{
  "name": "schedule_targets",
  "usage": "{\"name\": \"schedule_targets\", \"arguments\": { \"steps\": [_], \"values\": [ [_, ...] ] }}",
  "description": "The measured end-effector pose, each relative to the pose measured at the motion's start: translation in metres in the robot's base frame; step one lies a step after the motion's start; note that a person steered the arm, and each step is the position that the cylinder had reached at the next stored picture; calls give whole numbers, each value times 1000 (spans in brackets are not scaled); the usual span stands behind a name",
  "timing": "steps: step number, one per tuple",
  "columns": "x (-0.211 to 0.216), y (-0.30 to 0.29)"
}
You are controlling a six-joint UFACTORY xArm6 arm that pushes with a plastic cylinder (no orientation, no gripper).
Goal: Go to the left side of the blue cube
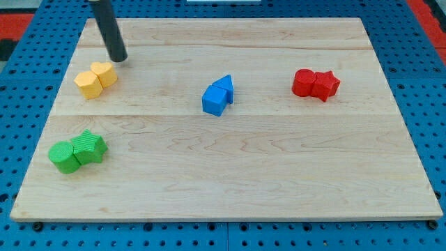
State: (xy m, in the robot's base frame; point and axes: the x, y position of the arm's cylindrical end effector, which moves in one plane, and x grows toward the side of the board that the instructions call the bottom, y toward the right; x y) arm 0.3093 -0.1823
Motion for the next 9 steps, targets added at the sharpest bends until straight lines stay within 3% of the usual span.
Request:
{"name": "schedule_targets", "arguments": {
  "steps": [4,7,9],
  "values": [
    [-1,137],
    [-1,115],
    [56,115]
  ]
}}
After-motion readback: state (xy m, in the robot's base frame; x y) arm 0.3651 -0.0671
